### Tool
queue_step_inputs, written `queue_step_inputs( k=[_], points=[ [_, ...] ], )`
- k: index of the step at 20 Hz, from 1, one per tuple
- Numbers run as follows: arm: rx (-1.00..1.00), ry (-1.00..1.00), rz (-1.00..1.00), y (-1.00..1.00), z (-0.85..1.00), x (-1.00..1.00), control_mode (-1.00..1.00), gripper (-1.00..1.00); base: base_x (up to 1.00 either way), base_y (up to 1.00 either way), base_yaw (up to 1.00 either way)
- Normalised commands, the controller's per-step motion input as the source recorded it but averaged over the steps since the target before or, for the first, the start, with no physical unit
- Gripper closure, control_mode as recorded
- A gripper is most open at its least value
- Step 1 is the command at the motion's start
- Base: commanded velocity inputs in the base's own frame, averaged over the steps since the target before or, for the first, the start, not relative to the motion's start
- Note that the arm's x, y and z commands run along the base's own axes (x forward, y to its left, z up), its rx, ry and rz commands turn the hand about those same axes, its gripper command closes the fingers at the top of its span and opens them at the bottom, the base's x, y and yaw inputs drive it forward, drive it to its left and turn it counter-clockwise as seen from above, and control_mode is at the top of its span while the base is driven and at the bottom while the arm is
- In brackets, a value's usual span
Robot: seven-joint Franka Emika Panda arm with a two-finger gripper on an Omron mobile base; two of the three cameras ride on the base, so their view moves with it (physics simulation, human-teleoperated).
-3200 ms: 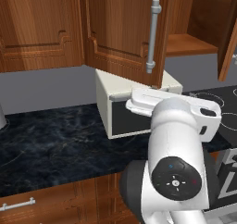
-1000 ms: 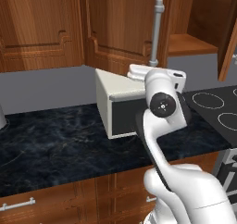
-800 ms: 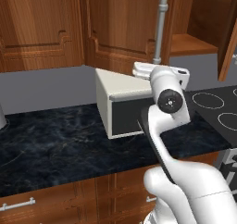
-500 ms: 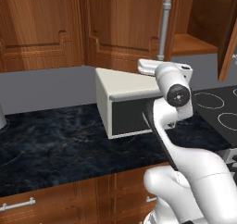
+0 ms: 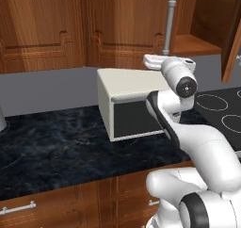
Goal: Close all open cabinet doors.
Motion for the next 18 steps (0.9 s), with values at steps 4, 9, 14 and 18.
queue_step_inputs(
  k=[4, 9, 14, 18],
  points=[
    [0.00, 0.00, 0.03, -0.09, -0.05, 0.65, -1.00, -1.00, 0.00, 0.00, 0.00],
    [0.00, 0.00, 0.00, -0.02, 0.00, 0.58, -1.00, -1.00, 0.00, 0.00, 0.00],
    [0.00, 0.00, 0.00, 0.00, 0.00, 0.54, -1.00, -1.00, 0.00, 0.00, 0.00],
    [0.00, 0.00, 0.00, 0.00, -0.01, 0.63, -1.00, -1.00, 0.00, 0.00, 0.00]
  ],
)
